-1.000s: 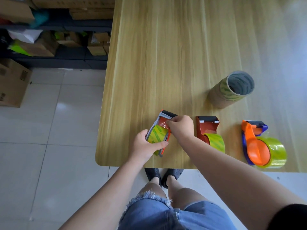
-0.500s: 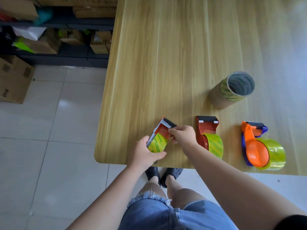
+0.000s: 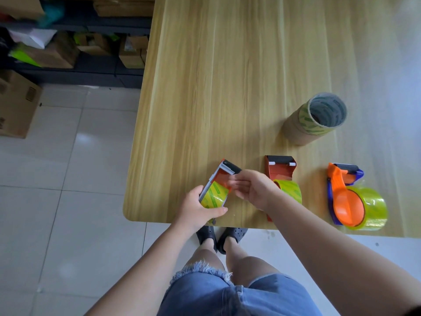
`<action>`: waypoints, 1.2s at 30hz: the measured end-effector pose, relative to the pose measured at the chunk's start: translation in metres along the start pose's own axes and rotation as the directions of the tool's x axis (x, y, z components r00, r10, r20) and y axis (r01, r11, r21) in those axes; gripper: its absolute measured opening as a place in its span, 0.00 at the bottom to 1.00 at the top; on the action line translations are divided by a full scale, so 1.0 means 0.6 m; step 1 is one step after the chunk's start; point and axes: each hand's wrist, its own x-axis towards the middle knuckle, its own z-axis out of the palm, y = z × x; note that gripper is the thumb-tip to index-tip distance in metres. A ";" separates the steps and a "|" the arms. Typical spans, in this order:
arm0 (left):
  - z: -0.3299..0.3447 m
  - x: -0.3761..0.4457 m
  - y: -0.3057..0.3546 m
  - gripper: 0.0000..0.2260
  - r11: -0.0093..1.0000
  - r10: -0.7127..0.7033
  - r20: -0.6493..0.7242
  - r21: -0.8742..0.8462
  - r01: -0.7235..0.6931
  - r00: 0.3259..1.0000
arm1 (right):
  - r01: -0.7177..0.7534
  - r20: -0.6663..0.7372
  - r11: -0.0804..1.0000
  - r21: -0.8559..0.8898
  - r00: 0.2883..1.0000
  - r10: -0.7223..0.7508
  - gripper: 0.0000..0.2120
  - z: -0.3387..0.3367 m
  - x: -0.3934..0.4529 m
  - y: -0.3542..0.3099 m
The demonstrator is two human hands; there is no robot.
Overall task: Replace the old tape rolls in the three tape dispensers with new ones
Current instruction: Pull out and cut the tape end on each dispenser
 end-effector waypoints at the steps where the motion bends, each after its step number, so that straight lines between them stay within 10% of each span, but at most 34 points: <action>1: 0.001 0.001 -0.002 0.21 1.000 -0.002 0.003 -0.003 0.002 1.000 | 0.032 -0.006 0.997 -0.070 0.999 -0.033 0.08 0.001 -0.003 -0.001; 12: 0.004 -0.008 -0.011 0.13 0.994 0.052 -0.057 -0.089 -0.057 0.997 | 0.135 -0.111 0.627 -0.767 0.934 -0.338 0.12 0.015 0.003 -0.012; 36: -0.038 -0.023 0.005 0.18 0.995 0.095 -0.047 -0.019 -0.096 0.994 | 0.204 -0.134 0.519 -0.830 0.830 -0.542 0.11 0.046 -0.007 -0.042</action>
